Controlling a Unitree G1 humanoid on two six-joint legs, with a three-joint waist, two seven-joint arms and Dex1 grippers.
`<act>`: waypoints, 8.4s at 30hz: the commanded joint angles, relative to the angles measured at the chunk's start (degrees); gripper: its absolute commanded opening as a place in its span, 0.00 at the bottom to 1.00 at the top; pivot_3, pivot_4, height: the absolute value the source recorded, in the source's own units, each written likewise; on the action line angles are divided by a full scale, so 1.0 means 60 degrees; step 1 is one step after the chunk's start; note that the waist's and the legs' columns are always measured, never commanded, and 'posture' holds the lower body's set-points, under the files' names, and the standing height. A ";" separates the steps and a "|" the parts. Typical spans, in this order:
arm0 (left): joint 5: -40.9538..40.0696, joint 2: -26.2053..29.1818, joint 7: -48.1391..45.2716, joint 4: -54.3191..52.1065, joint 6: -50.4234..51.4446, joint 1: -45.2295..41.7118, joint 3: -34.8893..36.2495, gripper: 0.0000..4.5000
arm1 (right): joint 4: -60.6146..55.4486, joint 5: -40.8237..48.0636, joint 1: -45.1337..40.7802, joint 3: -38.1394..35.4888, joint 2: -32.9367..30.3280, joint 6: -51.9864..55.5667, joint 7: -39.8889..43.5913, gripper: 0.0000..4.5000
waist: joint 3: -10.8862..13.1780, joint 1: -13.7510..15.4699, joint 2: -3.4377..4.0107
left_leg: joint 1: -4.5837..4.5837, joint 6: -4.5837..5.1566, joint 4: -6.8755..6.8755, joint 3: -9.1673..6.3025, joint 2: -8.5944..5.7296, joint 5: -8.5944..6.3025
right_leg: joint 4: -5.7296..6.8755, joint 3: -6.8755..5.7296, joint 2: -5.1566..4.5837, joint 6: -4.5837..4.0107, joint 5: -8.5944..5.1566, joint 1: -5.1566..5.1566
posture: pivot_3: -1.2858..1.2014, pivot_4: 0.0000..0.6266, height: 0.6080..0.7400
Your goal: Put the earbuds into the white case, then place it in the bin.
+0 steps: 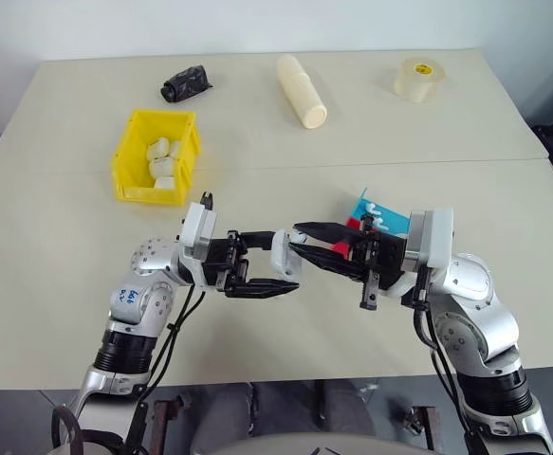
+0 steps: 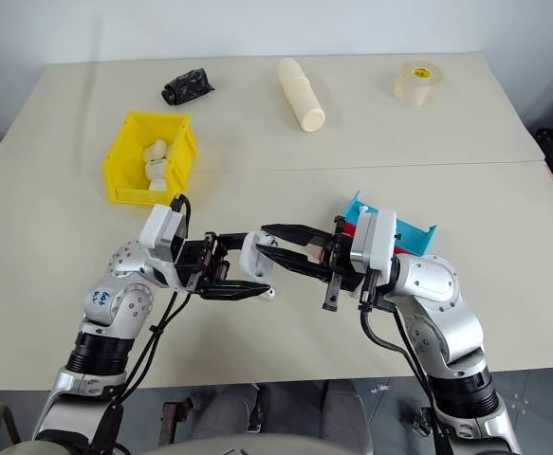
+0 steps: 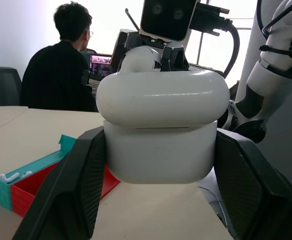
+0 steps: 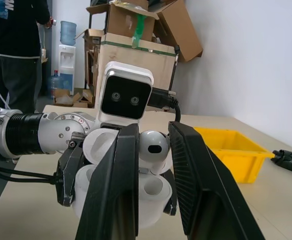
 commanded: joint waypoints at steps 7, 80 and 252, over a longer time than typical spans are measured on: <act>-0.0178 -0.0061 0.0396 -0.0857 0.0157 -0.0223 -0.0026 0.62 | -0.0222 0.0343 0.0027 -0.0091 -0.0576 0.0509 0.0285 0.20 | 0.0001 0.0007 -0.0001 | -0.0001 0.0000 -0.0001 0.0000 0.0000 0.0000 | -0.0001 0.0000 0.0000 0.0000 0.0000 0.0000 | 0.52 0.24 1.00; 0.0882 -0.0016 0.1175 -0.0670 -0.2336 0.1418 0.0077 0.62 | 0.1956 -0.0226 0.1869 -0.3740 -0.4018 0.2295 -0.0388 1.00 | -0.0001 0.0229 0.0007 | 0.0016 0.0005 0.0003 0.0007 0.0008 0.0002 | -0.0060 -0.0003 -0.0004 0.0003 0.0002 0.0028 | 0.52 0.24 1.00; 0.0702 -0.0705 0.2094 0.0102 -0.1465 -0.0336 0.0089 0.62 | 0.0132 0.5349 -0.1243 -0.3661 0.1294 0.8050 -0.2206 0.15 | 0.0002 0.0012 0.0011 | -0.0144 -0.0002 0.0125 -0.0022 -0.0017 -0.0001 | 0.0078 -0.0016 -0.0015 0.0005 0.0004 -0.0120 | 0.52 0.24 1.00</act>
